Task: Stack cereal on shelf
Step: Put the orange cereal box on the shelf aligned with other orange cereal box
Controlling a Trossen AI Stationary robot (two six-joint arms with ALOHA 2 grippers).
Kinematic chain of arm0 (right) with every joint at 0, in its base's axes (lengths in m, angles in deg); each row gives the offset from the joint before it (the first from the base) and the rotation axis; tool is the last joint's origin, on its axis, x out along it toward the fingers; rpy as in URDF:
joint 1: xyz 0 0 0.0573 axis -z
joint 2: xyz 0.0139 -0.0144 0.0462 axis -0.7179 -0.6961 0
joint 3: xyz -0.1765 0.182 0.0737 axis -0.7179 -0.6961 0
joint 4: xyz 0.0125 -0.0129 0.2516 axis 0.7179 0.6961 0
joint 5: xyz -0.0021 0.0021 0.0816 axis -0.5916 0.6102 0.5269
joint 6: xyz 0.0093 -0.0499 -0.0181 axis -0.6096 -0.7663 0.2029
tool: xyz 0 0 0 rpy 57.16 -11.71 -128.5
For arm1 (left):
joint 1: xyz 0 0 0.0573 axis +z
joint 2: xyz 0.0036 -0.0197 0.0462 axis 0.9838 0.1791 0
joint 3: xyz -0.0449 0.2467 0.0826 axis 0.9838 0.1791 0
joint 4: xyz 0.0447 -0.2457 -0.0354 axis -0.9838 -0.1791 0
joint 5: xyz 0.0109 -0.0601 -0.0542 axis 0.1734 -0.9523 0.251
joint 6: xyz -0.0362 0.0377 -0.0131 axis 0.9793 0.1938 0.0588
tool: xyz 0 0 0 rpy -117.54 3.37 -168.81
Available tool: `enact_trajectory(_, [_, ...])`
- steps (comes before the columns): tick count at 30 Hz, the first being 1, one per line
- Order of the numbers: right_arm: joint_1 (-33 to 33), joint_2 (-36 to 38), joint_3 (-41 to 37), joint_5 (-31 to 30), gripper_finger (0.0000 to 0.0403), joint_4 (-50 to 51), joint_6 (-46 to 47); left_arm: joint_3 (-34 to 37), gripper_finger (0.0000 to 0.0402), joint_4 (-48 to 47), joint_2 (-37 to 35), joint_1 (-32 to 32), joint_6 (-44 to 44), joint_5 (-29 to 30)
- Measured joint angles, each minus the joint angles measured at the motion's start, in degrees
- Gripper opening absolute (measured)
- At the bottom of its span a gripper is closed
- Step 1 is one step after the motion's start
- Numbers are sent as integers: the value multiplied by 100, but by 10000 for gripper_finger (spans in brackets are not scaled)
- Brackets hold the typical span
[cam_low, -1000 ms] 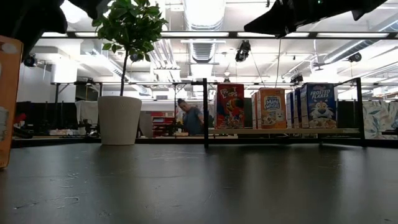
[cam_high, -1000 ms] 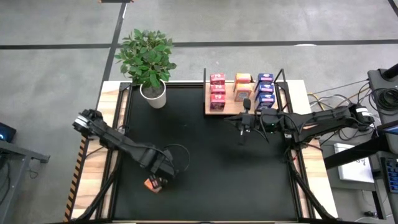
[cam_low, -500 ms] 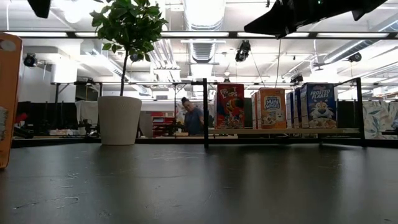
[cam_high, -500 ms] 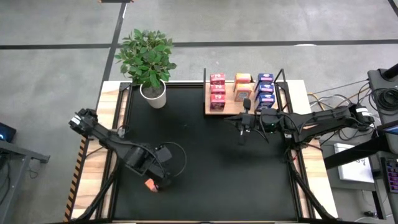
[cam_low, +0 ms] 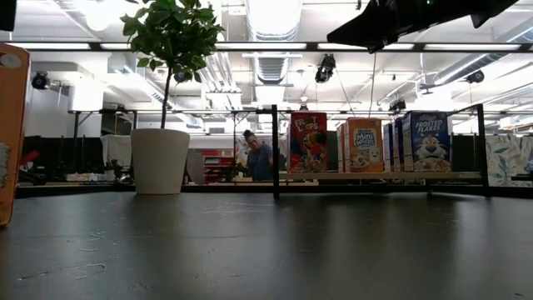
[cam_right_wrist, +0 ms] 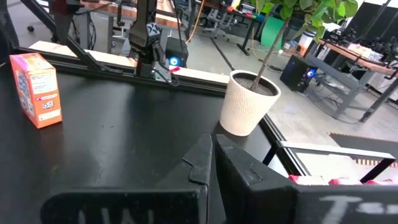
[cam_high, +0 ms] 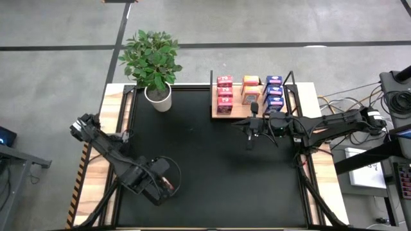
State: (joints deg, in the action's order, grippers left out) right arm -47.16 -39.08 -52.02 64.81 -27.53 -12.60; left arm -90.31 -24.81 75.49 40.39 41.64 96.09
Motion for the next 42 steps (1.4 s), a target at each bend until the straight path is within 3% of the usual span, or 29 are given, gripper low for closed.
enact_trajectory(11, [0, 0, 0, -2, 12, 27, 46, 149, 290, 367, 58, -256, 169, 294])
enact_trajectory(21, [1, 0, -2, -7, 12, 136, 136, 614, 288, 640, 399, -269, 33, 75])
enact_trajectory(35, [-38, 60, -2, -18, 12, 300, 282, 494, 173, 662, 614, -43, -745, 0])
enact_trajectory(42, [-539, 306, -4, -16, 12, 560, 330, -285, 158, 636, 599, 332, -2136, 346])
